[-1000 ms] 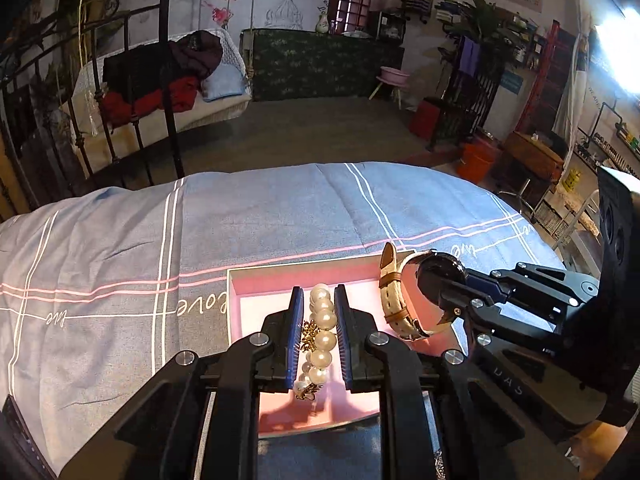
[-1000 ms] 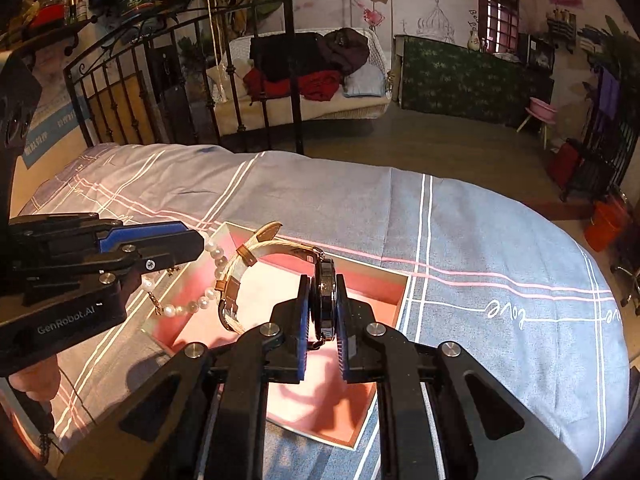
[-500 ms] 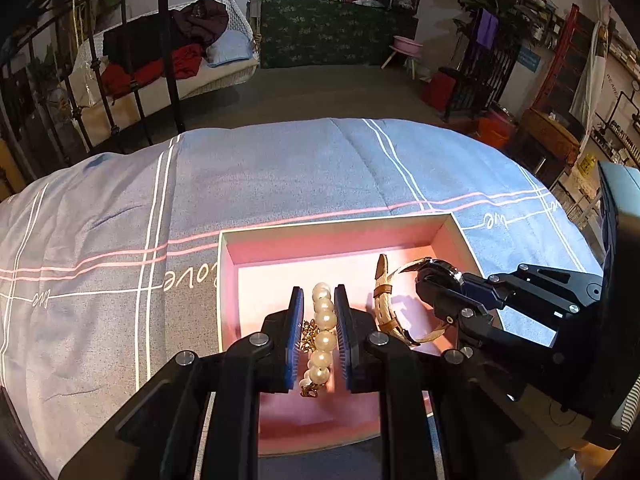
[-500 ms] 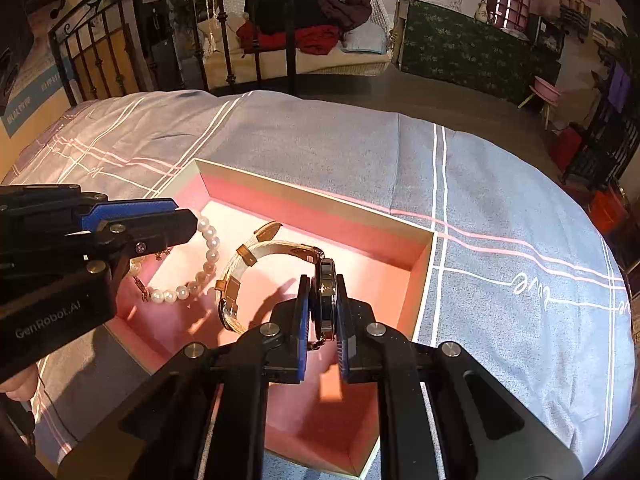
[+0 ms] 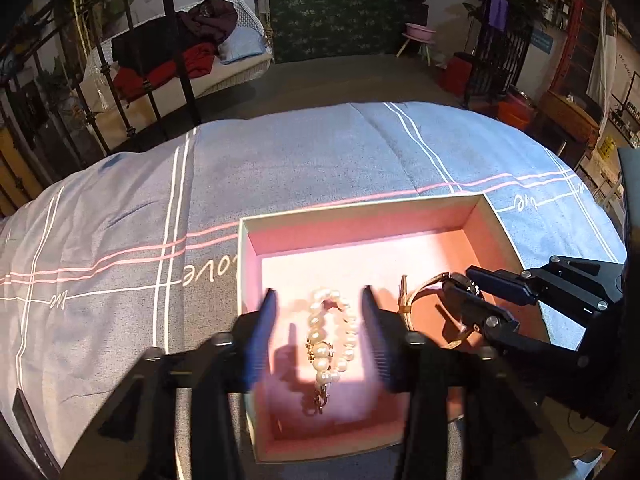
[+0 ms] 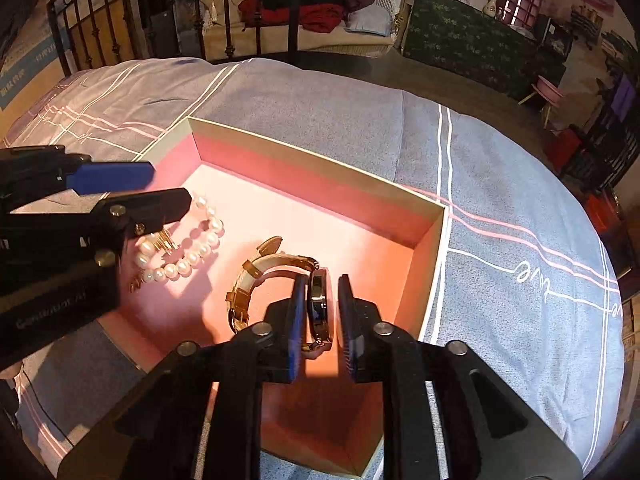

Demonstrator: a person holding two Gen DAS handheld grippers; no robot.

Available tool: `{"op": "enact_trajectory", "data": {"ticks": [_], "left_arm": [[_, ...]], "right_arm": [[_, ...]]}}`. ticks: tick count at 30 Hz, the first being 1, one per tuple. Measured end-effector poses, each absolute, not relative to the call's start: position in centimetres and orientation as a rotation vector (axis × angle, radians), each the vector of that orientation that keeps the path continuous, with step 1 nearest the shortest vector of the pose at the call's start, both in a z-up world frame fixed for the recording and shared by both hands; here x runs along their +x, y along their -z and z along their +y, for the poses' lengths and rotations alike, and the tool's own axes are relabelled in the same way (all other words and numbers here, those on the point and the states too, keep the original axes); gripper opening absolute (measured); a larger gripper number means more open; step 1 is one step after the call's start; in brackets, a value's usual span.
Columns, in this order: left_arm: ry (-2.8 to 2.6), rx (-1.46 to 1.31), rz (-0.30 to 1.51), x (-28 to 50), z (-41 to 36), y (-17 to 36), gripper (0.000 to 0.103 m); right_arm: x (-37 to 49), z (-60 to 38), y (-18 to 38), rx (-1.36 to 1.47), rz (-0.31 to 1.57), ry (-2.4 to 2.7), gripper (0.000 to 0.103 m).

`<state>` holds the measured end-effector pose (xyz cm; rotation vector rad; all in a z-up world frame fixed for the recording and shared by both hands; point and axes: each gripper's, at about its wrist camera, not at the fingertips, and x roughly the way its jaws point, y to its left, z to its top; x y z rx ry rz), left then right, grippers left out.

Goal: Organize jewelry
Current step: 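Carry the pearl bracelet and watch into the box and open both tools, then withdraw both tools from the box toward the remaining jewelry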

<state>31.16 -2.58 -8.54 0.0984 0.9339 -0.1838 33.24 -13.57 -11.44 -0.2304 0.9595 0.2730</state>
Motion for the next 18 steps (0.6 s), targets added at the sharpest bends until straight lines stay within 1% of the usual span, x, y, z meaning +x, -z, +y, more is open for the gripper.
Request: {"op": "enact_trajectory", "data": {"ticks": [1,2,3,4,6,8,9,10,11,15,18], "left_arm": [[0.178,0.092,0.909,31.0,-2.4,7.9,0.074],[0.182,0.082,0.885,30.7,-2.2,7.3,0.076],[0.186,0.074,0.868,30.6,-2.0,6.7,0.077],[0.184,0.07,0.852,30.4,-2.0,6.0,0.078],[0.181,0.066,0.81,29.9,-1.7,4.8,0.082],[0.182,0.059,0.768,29.1,-1.5,3.5,0.088],[0.184,0.053,0.748,28.6,-1.4,2.9,0.092],[0.184,0.051,0.728,28.1,-1.3,2.4,0.094],[0.182,0.052,0.71,27.5,-1.2,2.0,0.096],[0.175,0.045,0.683,25.2,-0.6,1.5,0.097],[0.182,0.029,0.684,23.1,0.3,2.3,0.097]], "right_arm": [[33.0,-13.6,11.0,-0.238,0.94,-0.263,0.057],[32.7,-13.6,10.4,-0.247,0.914,-0.25,0.063],[32.4,-13.8,9.8,-0.257,0.888,-0.239,0.065],[32.1,-13.9,9.2,-0.258,0.868,-0.237,0.065],[31.5,-14.4,7.9,-0.239,0.832,-0.231,0.066],[30.5,-15.0,6.4,-0.218,0.783,-0.226,0.075],[29.9,-15.2,5.8,-0.212,0.758,-0.22,0.085],[29.3,-15.5,5.2,-0.211,0.734,-0.214,0.088],[28.6,-15.7,4.7,-0.211,0.714,-0.211,0.088],[26.2,-16.8,3.9,-0.194,0.677,-0.202,0.089],[24.1,-18.2,3.9,-0.16,0.668,-0.194,0.09]]}}
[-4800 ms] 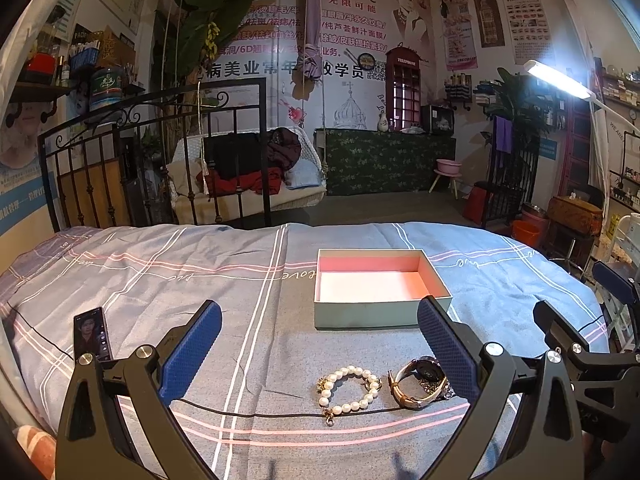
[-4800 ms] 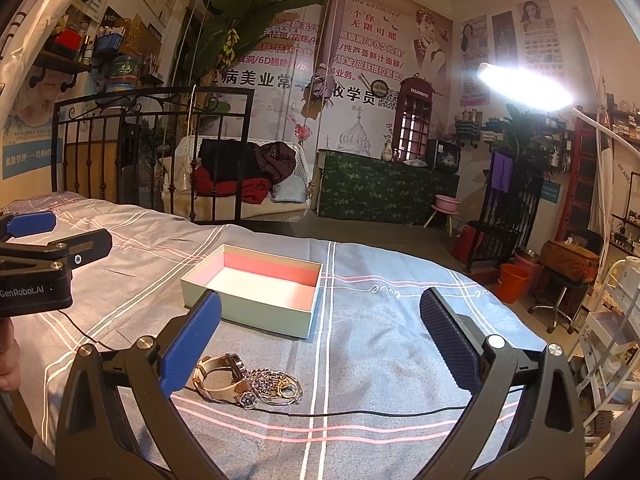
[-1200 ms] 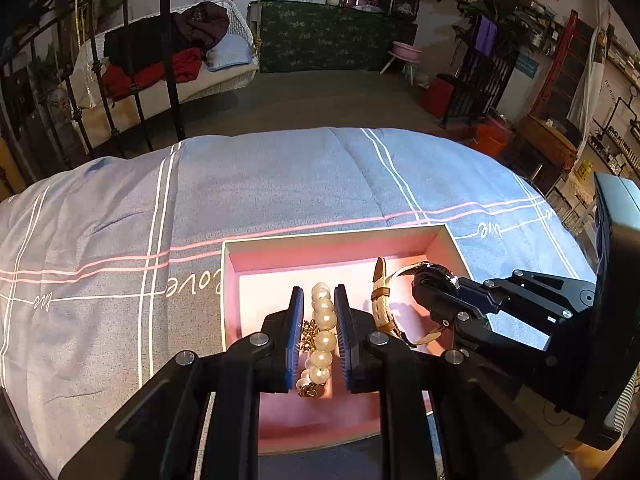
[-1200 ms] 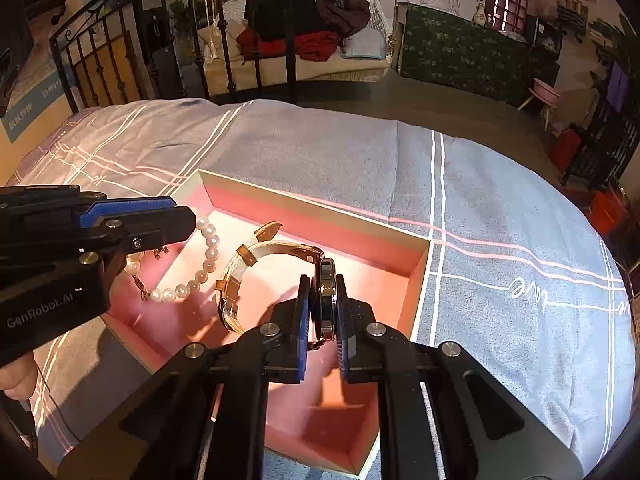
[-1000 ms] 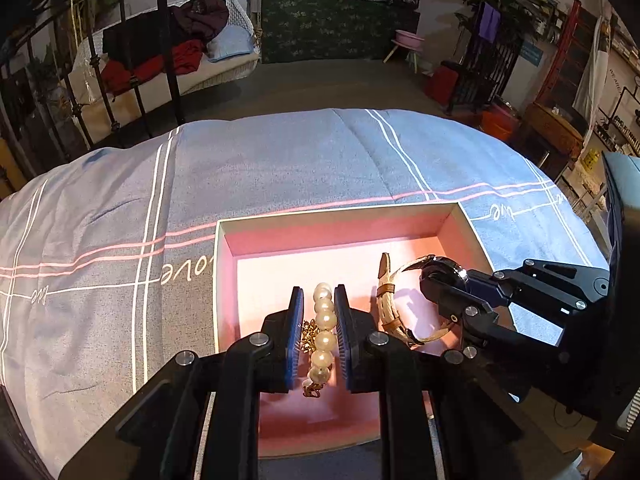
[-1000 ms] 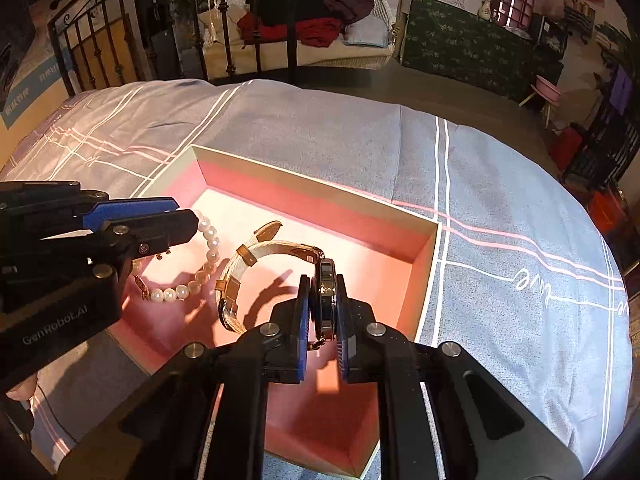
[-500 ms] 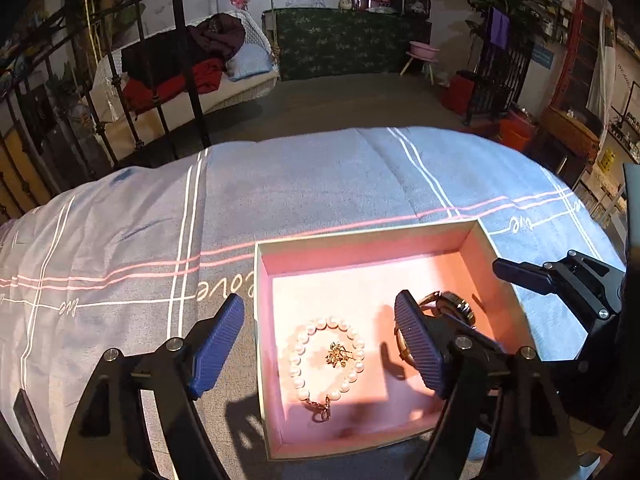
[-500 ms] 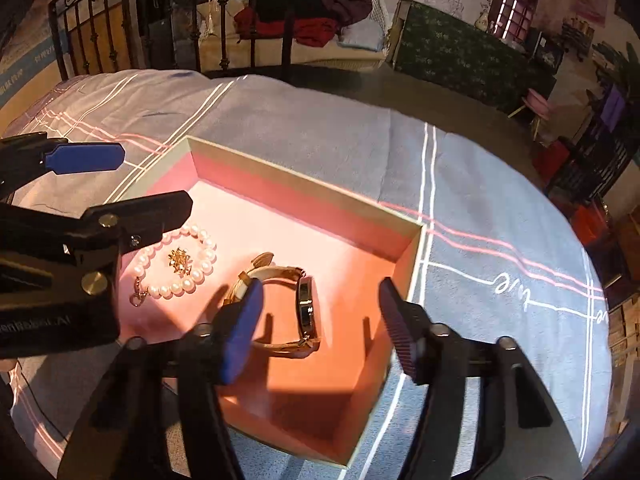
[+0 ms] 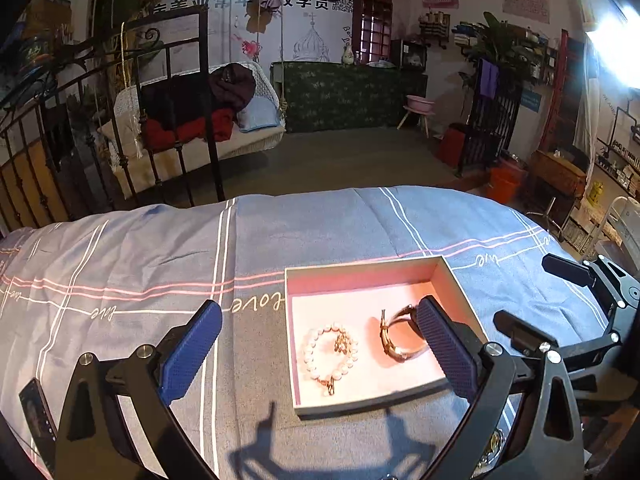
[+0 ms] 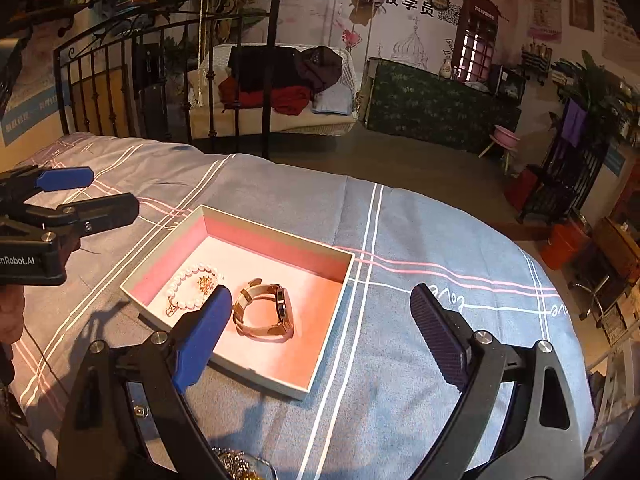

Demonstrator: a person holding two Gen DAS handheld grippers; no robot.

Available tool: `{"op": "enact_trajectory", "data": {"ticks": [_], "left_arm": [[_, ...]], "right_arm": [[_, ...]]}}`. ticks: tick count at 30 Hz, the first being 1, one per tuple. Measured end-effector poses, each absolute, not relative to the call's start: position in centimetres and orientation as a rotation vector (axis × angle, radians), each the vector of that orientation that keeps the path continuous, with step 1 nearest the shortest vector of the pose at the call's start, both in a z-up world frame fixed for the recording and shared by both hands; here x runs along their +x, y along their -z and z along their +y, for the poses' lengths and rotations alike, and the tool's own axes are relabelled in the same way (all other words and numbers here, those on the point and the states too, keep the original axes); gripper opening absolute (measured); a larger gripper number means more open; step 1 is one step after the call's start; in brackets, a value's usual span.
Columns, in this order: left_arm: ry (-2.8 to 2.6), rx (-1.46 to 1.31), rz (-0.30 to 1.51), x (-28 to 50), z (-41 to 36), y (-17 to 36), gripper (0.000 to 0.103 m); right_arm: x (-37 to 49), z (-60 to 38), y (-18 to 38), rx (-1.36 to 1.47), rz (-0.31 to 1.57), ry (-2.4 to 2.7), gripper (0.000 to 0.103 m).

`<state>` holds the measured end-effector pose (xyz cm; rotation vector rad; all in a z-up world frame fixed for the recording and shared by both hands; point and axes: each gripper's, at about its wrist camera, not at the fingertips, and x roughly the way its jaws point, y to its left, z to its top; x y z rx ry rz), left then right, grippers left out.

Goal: Organize jewelry
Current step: 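Withdraw both tools from the box toward the remaining jewelry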

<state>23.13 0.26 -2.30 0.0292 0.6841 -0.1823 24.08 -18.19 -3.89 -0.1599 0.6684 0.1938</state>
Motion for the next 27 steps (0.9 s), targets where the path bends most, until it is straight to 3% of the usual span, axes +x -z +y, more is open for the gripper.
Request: {"op": "enact_trajectory", "data": {"ticks": [13,19,27], "left_arm": [[0.253,-0.025,0.915,15.7,-0.5,12.0,0.096],[0.264,0.077,0.91,14.6,-2.8,13.7,0.096],[0.25,0.108,0.917,14.7,-3.2,14.8,0.095]], "right_arm": [[16.2,-21.9,10.2,0.037,0.811,-0.223,0.09],[13.8,-20.8,12.3,0.034,0.888,-0.279,0.076],[14.5,-19.0,13.1,0.021,0.919,-0.323,0.076]]}}
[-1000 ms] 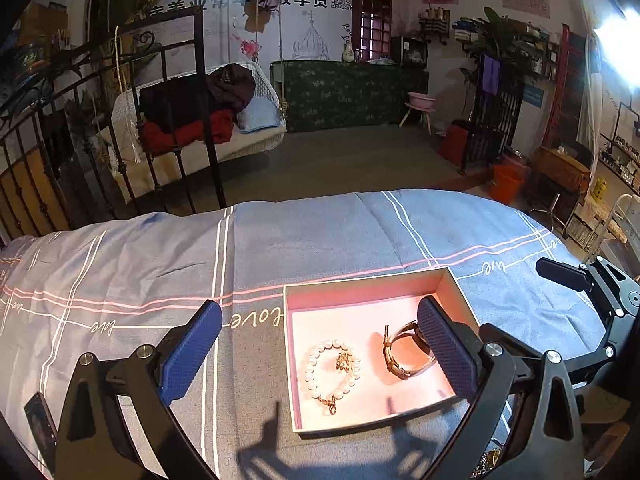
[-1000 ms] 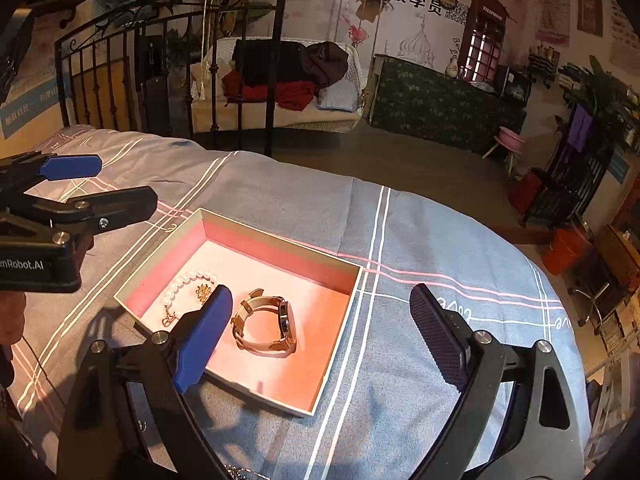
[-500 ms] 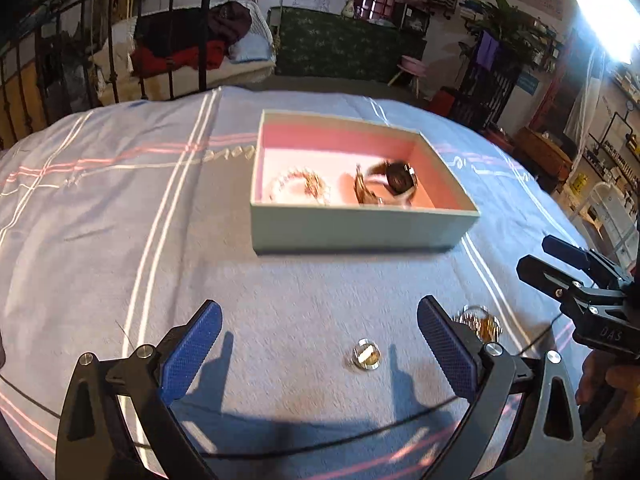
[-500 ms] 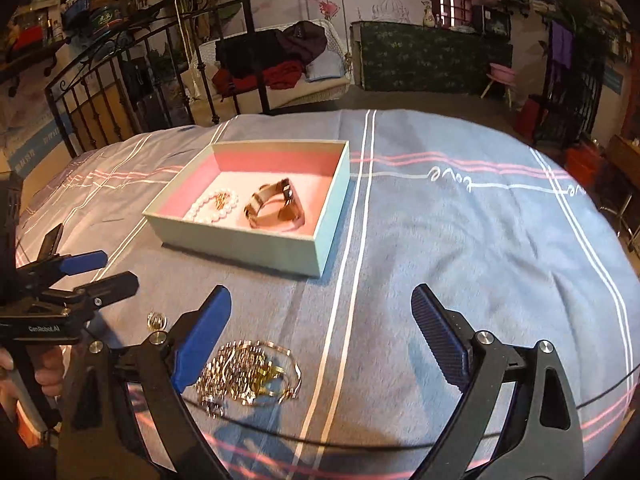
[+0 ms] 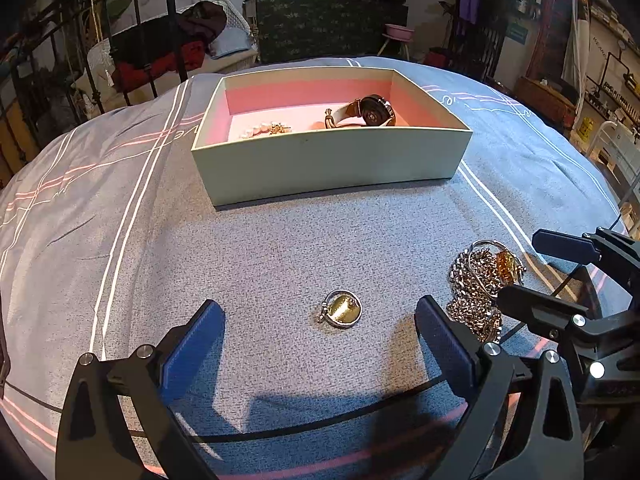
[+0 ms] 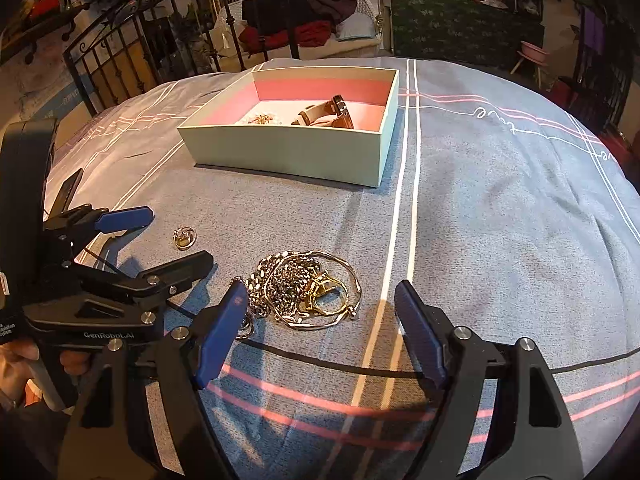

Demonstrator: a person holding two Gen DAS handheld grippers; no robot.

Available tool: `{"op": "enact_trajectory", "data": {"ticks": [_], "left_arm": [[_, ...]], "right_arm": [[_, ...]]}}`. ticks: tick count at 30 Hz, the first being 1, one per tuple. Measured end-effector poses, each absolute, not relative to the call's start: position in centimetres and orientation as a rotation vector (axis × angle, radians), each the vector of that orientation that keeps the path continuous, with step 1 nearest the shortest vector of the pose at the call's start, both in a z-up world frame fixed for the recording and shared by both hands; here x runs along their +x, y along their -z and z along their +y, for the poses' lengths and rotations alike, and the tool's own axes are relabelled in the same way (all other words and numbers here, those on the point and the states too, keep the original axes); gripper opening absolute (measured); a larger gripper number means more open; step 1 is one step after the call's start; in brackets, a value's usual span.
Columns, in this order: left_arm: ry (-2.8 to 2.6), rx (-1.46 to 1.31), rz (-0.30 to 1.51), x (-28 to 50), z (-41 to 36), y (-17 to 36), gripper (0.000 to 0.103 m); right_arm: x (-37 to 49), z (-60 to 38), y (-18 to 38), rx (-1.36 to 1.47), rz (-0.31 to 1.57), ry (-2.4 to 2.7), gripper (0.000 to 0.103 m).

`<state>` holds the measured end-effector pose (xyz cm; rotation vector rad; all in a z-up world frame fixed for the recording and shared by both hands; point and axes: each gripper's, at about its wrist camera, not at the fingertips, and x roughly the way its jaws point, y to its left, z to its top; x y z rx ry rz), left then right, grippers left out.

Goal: Organize jewelry
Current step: 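Withdraw both tools from the box toward the remaining jewelry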

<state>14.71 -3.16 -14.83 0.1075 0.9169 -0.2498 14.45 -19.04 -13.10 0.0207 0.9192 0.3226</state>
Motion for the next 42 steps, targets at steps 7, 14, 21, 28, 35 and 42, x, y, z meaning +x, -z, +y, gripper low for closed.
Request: {"op": "enact_trajectory", "data": {"ticks": [7,14,21,28,35,42], "left_arm": [[0.264,0.096,0.904,14.8,-2.9,15.1,0.094],[0.253,0.109,0.9,14.7,-3.2,15.1,0.093],[0.239,0.093,0.887,14.5,-2.5,14.9,0.077],[0.255,0.091,0.867,14.2,-2.2,14.6,0.065],[0.324,0.123,0.844,13.8,-3.3,14.3,0.052],[0.368,0.144,0.837,14.0,-3.9,14.1,0.008]], "right_arm": [[15.0,-19.5,13.4,0.088,0.919,-0.296,0.076],[14.8,-18.3,13.8,-0.017,0.944,-0.286,0.076],[14.8,-16.9,14.0,-0.065,0.955,-0.32,0.076],[14.7,-17.0,14.0,-0.061,0.956,-0.319,0.078],[14.7,-17.2,14.0,-0.052,0.951,-0.316,0.083],[14.7,-17.5,13.9,-0.037,0.948,-0.314,0.083]]}}
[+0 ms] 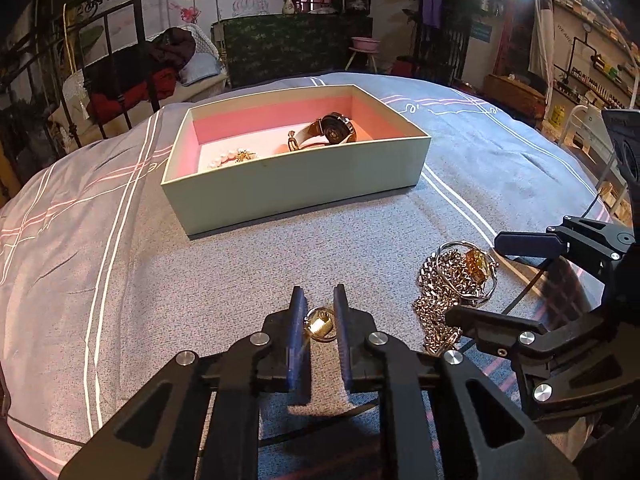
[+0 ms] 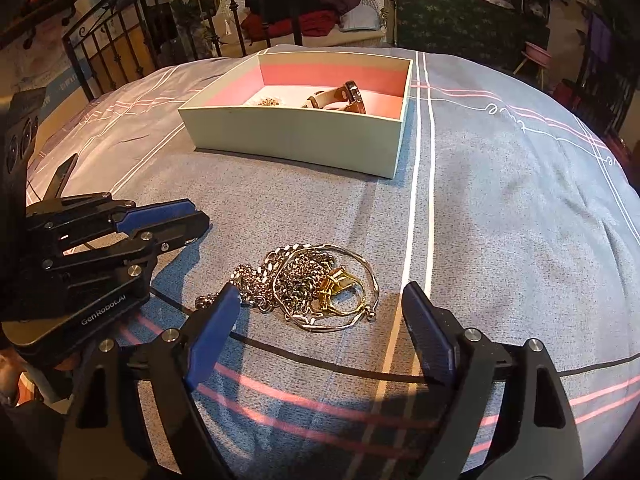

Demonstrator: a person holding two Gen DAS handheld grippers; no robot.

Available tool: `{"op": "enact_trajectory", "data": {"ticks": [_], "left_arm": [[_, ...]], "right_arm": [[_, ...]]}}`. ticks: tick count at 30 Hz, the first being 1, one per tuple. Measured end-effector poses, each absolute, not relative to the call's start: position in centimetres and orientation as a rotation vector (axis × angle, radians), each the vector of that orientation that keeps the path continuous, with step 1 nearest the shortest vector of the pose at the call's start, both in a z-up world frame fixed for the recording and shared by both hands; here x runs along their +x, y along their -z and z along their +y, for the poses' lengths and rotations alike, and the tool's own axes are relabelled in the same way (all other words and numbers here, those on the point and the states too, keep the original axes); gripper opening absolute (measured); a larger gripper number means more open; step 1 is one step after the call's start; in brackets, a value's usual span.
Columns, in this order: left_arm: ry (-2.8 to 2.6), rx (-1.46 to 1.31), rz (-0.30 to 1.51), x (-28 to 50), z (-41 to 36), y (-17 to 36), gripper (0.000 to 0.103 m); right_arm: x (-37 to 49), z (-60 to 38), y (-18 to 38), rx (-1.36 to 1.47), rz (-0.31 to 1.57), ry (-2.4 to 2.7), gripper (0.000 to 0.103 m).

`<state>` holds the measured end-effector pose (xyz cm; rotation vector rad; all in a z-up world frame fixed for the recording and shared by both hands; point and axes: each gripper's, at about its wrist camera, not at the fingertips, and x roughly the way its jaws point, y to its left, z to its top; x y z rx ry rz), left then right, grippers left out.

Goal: Organize jewelry
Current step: 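Withdraw both tools from the box toward the remaining jewelry, then grasp a small gold ring with the left tool while the right tool grasps a chain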

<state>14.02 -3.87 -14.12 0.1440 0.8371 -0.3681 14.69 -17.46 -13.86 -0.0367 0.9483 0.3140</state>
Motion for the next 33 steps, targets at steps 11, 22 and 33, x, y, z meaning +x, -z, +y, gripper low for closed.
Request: {"op": "enact_trajectory", "data": {"ticks": [11,22,33], "left_arm": [[0.342,-0.06,0.815,15.4,0.1,11.9,0.006],[0.323,-0.063,0.831,15.5,0.8,11.9,0.006],[0.346,-0.018,0.851,15.4,-0.8,12.5,0.006]], "right_arm": [[16.6,-17.1,13.0,-0.003,0.94,-0.338,0.083],[17.5,-16.7,12.5,-0.007,0.927,-0.361,0.012],[16.2,-16.9,11.4,-0.003,0.886,-0.403,0.002]]}}
